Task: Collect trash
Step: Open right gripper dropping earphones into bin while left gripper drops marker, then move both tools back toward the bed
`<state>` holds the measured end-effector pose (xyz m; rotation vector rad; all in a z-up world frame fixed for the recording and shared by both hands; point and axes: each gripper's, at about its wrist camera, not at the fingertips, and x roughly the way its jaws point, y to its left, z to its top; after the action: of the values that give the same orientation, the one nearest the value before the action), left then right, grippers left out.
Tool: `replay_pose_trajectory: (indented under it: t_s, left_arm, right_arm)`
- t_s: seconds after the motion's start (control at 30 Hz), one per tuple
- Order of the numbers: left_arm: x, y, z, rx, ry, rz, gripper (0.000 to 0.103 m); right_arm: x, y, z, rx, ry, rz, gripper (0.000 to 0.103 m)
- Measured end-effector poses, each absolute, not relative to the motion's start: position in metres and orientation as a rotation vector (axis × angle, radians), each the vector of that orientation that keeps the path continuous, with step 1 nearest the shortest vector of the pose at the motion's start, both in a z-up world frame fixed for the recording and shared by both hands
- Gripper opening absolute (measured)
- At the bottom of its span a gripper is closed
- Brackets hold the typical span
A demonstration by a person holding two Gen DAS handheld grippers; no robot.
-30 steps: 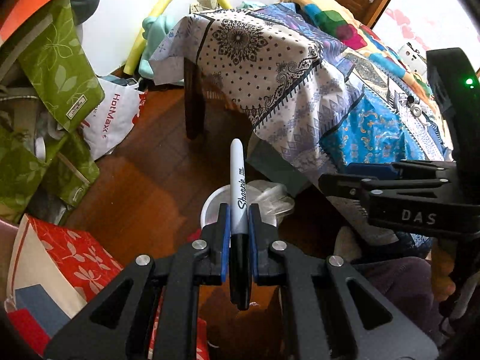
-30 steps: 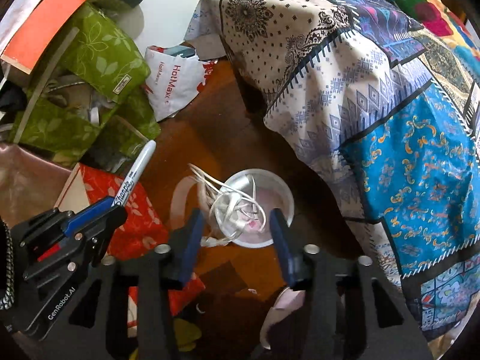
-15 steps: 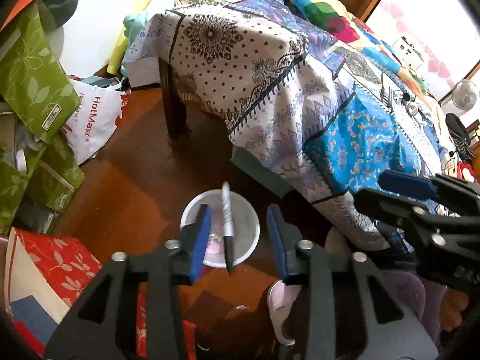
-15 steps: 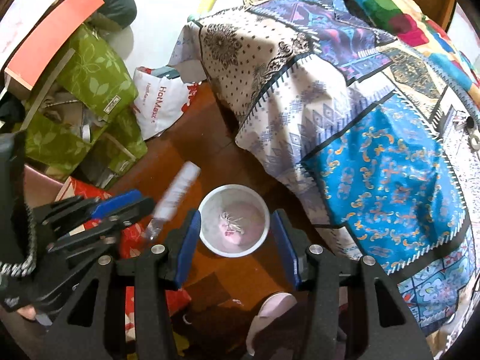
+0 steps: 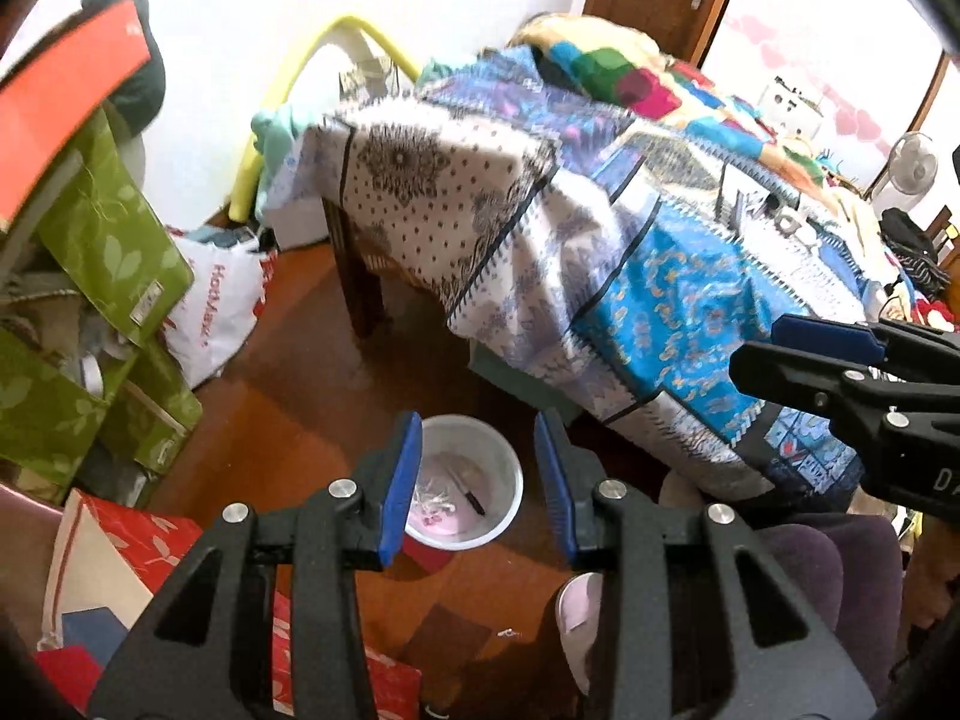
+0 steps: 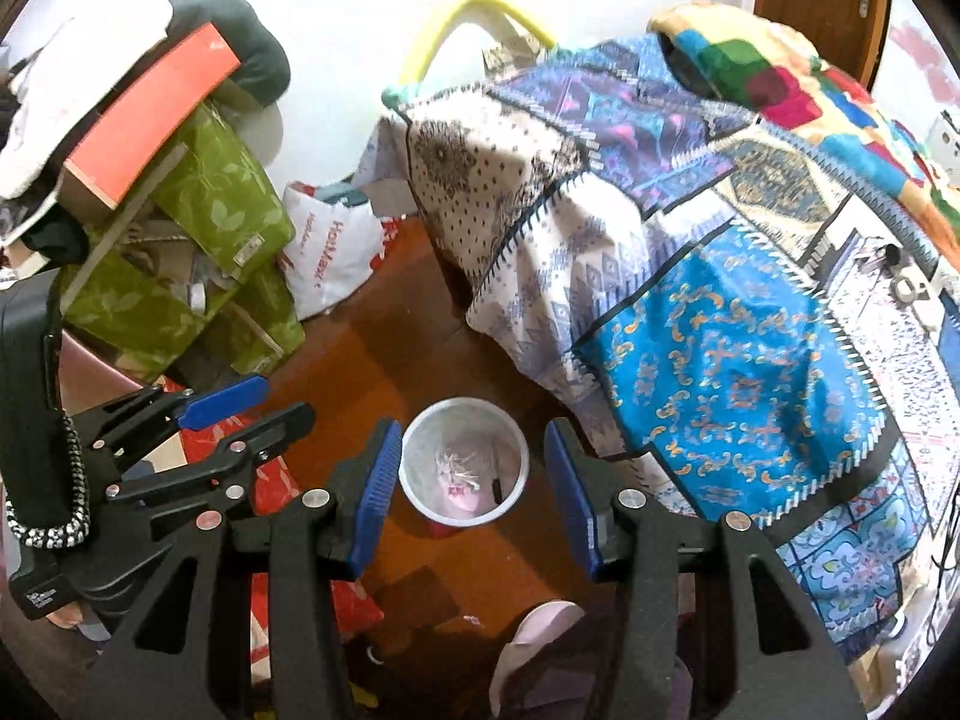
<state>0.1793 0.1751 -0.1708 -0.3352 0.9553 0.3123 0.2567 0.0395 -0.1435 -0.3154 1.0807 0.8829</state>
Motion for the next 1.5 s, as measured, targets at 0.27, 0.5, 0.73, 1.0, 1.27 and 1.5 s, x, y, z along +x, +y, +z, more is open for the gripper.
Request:
replay_pose_trajectory:
  t_s: [0.27,0.5,0.73,1.0,1.27,1.5]
  left_arm:
    - [0.162,0.145,-0.115,-0.277,0.831,0.311,0.037]
    - [0.161,0.105,-0.066,-0.207,0.72,0.28,0.037]
    - [0.17,0.061,-0.024,-0.17,0.614,0.22,0.037]
    - [0.197,0.013,0.001,-0.109,0.557,0.147,0.04]
    - [0.24,-0.028,0.01,-0.078,0.536,0.059,0.048]
    - [0.291,-0.053,0.004,-0.062,0.537,-0.016,0.048]
  right_arm:
    - [0.24,0.001,-0.1,-0.272,0.961,0.879,0.046]
    - [0.235,-0.045,-0.06,-0.222,0.837,0.837,0.046]
    - [0.236,-0.093,-0.029,-0.158,0.732,0.779,0.046]
    - [0.241,-0.154,0.001,-0.082,0.588,0.672,0.047]
    - [0.26,-0.206,0.019,-0.05,0.466,0.516,0.047]
    - [0.3,-0.243,0.009,-0.025,0.483,0.402,0.047]
